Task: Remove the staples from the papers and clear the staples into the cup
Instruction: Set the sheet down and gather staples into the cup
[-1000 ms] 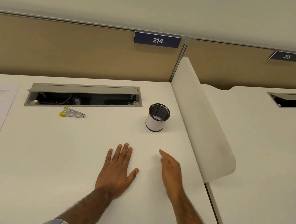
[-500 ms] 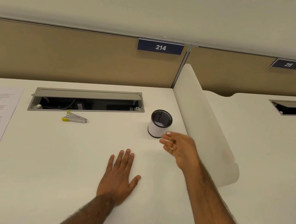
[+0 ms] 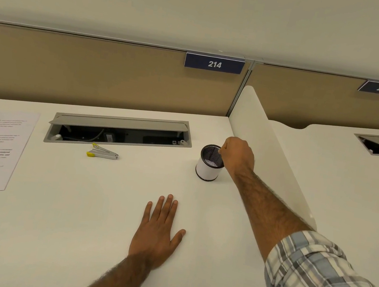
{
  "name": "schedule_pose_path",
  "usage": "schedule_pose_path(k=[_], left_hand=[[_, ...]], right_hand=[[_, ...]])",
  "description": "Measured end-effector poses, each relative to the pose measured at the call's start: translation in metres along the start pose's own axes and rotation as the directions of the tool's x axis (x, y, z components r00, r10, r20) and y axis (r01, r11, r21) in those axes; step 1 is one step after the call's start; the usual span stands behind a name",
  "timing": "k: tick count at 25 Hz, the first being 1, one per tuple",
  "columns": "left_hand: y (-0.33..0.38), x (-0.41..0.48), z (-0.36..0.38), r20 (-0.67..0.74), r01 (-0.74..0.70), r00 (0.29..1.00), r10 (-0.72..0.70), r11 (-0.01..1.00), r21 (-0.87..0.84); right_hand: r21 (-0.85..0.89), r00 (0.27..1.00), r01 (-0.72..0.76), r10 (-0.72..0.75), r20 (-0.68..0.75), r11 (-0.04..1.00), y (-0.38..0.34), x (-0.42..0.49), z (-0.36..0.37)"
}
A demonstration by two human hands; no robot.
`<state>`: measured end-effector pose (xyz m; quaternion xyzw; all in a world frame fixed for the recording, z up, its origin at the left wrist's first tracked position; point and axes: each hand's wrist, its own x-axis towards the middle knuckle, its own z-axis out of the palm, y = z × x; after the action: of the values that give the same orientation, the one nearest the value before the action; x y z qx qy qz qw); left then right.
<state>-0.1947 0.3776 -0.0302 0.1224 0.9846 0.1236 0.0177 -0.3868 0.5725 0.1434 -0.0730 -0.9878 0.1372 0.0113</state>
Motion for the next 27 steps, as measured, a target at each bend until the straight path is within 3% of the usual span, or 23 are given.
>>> schedule_pose_path(k=[6, 10, 15, 17, 20, 24, 27], left_hand=[[0.0, 0.0, 0.0, -0.007, 0.0, 1.0, 0.0, 1.0, -0.009], [0.001, 0.0, 0.0, -0.005, 0.006, 1.0, -0.006, 1.0, 0.001], [0.0, 0.0, 0.001, 0.004, 0.008, 1.0, -0.008, 1.0, 0.018], [0.0, 0.001, 0.0, 0.009, 0.01, 1.0, -0.01, 1.0, 0.013], [0.0, 0.0, 0.0, 0.008, 0.003, 1.0, -0.003, 1.0, -0.004], [0.001, 0.001, -0.001, 0.001, 0.008, 1.0, -0.008, 1.0, -0.006], [0.0, 0.001, 0.0, 0.016, 0.011, 1.0, -0.011, 1.0, 0.004]], right_hand=[[0.094, 0.999, -0.006, 0.001, 0.054, 0.996, 0.0, 0.004, -0.001], [0.035, 0.991, 0.037, -0.041, 0.127, 0.999, 0.0, 0.005, 0.002], [-0.155, 0.99, 0.117, -0.103, 0.093, 0.981, 0.0, 0.006, -0.001], [-0.147, 0.993, 0.1, -0.088, 0.084, 0.984, 0.0, 0.006, -0.004], [-0.033, 0.993, 0.112, -0.113, -0.02, 0.993, 0.001, 0.001, -0.003], [0.255, 0.947, 0.208, -0.129, -0.294, 0.944, 0.016, -0.041, 0.027], [0.261, 0.938, 0.206, -0.115, -0.328, 0.943, 0.041, -0.092, 0.069]])
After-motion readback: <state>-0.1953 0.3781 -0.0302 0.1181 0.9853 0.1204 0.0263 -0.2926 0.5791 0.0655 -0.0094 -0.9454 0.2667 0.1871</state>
